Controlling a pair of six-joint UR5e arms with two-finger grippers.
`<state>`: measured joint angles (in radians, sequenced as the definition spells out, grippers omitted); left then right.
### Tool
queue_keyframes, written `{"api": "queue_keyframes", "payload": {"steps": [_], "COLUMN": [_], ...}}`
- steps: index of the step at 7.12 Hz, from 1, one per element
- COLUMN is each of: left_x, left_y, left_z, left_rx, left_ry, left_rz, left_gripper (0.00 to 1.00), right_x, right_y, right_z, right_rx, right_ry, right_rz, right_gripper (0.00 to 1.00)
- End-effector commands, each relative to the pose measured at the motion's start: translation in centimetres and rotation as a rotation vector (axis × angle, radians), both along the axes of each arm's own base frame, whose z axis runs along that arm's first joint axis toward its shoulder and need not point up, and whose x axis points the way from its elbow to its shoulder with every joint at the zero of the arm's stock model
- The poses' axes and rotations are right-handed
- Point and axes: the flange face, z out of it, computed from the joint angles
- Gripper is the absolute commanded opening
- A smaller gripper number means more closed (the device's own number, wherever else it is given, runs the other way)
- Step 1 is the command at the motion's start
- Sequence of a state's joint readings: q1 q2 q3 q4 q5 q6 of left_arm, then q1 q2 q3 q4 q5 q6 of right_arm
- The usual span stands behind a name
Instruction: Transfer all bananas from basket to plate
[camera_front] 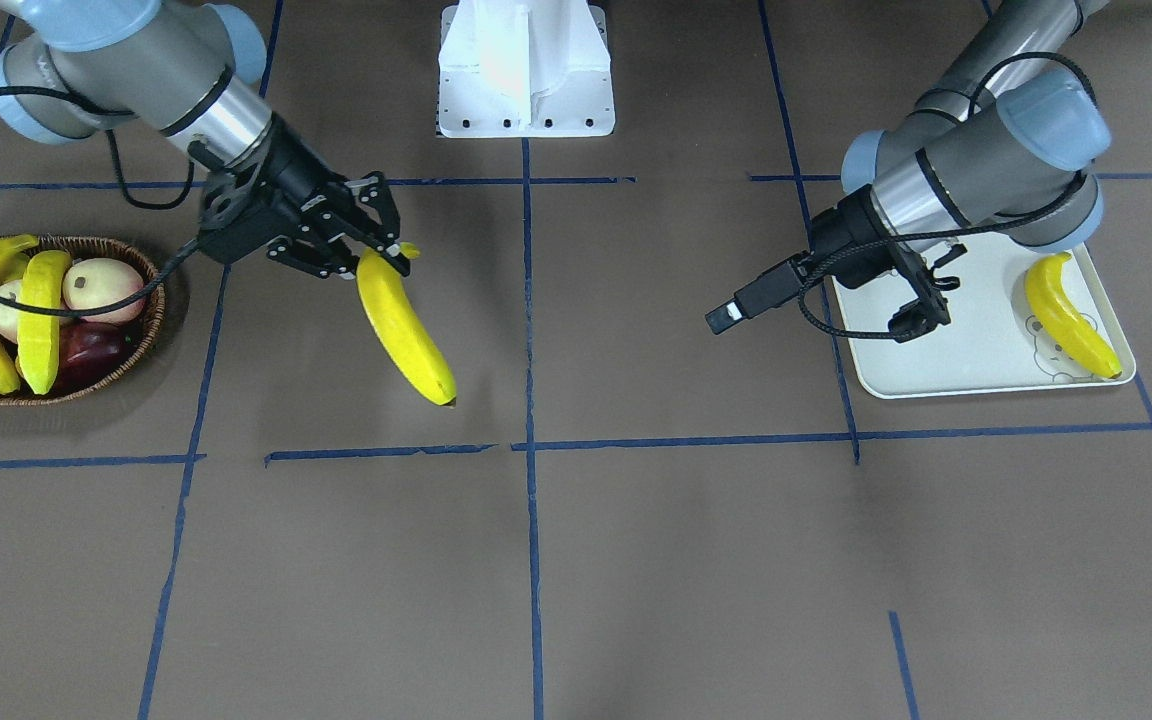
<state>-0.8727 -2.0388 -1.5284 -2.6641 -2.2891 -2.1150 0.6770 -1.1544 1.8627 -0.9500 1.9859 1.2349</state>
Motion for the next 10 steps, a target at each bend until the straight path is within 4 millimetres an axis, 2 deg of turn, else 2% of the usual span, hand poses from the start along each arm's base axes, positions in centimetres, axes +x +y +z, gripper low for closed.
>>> {"api": "queue_keyframes", "payload": {"steps": [1,2,3,5,7,9,10], "left_x": [2.7,4.5,5.4,5.8,7.3,9.7,9.7], "left_y": [-0.9,-0.6,-0.2,0.9,2.1,3.4,3.4], "left_z": [-5.8,-7.6,-8.9,-10.7,-11.0,-11.0,-11.1], "left_rx": [-0.139,-0.183,-0.194,-0.186,-0.181,-0.177,-0.177], "left_ry": [0.029,0.011,0.013,0.04,0.041,0.041,0.043], "left_rz": [-0.039,-0.043,-0.039,-0.02,0.005,-0.034,-0.039], "left_gripper": [0.99,0.99,0.99,0.99,0.99,0.99,0.85], "right_x": [-5.5,-7.3,-7.9,-8.6,-8.8,-8.7,-8.7], "right_y": [3.5,4.9,5.3,6.1,6.2,6.2,6.2], "right_z": [-6.0,-7.1,-7.2,-7.1,-7.1,-7.2,-7.2], "right_rx": [0.004,0.014,0.013,0.013,0.013,0.014,0.014], "right_ry": [-0.086,-0.099,-0.098,-0.095,-0.095,-0.098,-0.098], "right_rz": [0.091,0.133,0.127,0.112,0.109,0.108,0.108], "right_gripper": [0.03,0.03,0.02,0.02,0.03,0.03,0.03]}}
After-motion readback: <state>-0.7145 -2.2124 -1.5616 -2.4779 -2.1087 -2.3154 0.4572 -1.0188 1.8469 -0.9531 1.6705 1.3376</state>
